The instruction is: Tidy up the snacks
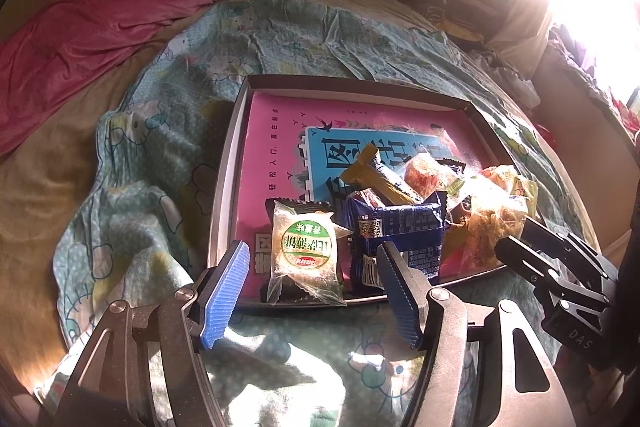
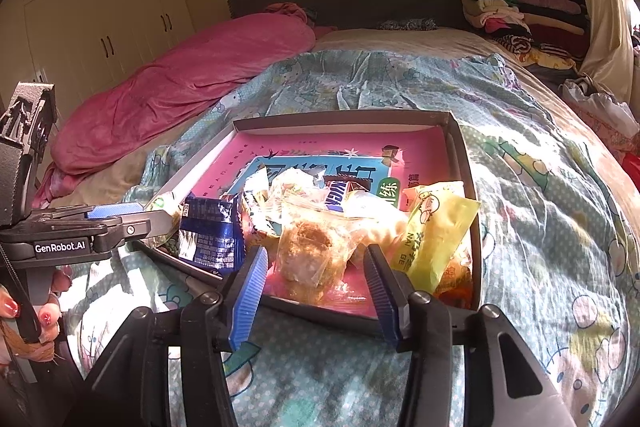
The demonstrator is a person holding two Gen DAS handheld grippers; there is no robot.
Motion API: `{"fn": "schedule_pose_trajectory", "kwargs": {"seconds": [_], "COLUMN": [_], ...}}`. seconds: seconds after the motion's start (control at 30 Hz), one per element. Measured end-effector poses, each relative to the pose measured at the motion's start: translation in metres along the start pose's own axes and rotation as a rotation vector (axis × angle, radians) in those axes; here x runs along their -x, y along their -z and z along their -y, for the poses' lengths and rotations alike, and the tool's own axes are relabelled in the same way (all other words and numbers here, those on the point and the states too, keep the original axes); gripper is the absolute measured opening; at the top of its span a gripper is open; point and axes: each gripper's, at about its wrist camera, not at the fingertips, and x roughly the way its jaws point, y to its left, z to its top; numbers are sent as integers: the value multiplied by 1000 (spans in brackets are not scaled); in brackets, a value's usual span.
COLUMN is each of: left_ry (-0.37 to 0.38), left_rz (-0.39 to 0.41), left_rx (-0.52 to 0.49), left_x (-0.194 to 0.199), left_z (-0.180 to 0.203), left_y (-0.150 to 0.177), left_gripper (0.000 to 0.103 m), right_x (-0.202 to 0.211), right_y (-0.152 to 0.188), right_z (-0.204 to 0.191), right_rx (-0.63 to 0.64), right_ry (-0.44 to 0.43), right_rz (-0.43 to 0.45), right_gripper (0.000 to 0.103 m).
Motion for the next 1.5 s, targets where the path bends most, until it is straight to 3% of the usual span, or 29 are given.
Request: {"fn": "schedule_pose_trajectory", "kwargs": {"seconds": [0.3,0.73,1.5], "left_ry": [7,17,19], "left_rz": [33,30,50], "left_rx": [-16,-34,-24], "left_x": [12,14,27], "left_z": [6,13,19], "left_y": [-3,-2,1], "left_gripper": [78,78,79], "right_x": [1,8,38], "right_y": [0,-2,-8], "right_z": [1,-1,-21], "right_rx": [-4,20,115], "right_ry": [16,64,198], "right_rz": [4,39,169], "right_gripper": [54,57,76]}}
